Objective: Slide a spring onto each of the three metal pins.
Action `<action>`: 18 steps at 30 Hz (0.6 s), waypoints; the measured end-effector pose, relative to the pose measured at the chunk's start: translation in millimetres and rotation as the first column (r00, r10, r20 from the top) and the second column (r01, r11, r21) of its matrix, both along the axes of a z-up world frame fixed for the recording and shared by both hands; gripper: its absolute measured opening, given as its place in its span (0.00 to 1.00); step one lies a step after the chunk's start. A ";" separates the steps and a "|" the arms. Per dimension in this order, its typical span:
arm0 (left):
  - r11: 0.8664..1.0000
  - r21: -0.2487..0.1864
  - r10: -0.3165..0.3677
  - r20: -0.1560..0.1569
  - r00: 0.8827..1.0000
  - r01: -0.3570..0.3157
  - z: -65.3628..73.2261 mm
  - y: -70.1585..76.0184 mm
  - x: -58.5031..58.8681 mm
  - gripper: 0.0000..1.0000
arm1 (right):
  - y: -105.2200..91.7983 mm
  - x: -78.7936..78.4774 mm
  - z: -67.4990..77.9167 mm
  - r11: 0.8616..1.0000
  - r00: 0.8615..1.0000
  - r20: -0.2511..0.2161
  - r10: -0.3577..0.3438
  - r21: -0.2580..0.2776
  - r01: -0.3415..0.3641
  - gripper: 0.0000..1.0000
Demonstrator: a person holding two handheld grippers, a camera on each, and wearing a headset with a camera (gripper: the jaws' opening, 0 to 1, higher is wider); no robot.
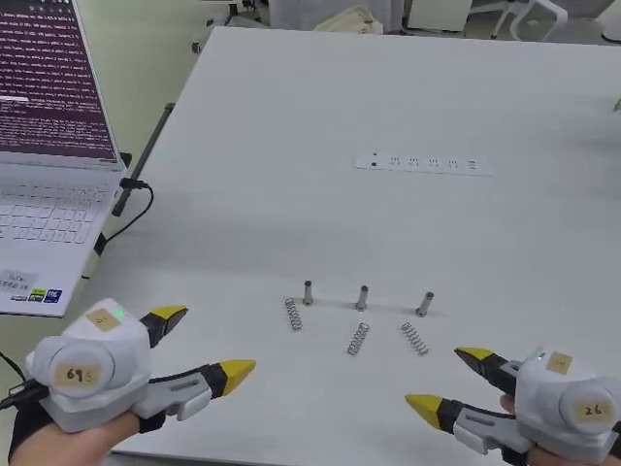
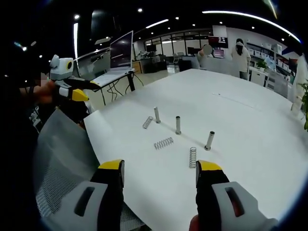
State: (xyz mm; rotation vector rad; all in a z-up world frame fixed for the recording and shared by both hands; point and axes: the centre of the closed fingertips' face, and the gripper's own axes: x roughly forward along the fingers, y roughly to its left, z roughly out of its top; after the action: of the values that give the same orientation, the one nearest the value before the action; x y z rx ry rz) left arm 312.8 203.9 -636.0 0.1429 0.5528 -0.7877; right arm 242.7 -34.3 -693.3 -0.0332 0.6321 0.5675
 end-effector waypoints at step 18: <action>1.000 0.001 -0.022 -0.016 1.000 0.022 -9.7 -9.7 2.1 0.63 | -3.9 -2.8 3.2 1.000 1.000 -0.004 -0.001 -0.006 0.001 0.60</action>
State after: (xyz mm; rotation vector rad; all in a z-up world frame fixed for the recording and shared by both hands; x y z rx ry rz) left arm 314.9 194.1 -645.7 0.1444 0.5672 -0.8104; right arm 239.9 -38.2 -690.1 -0.0377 0.6377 0.5647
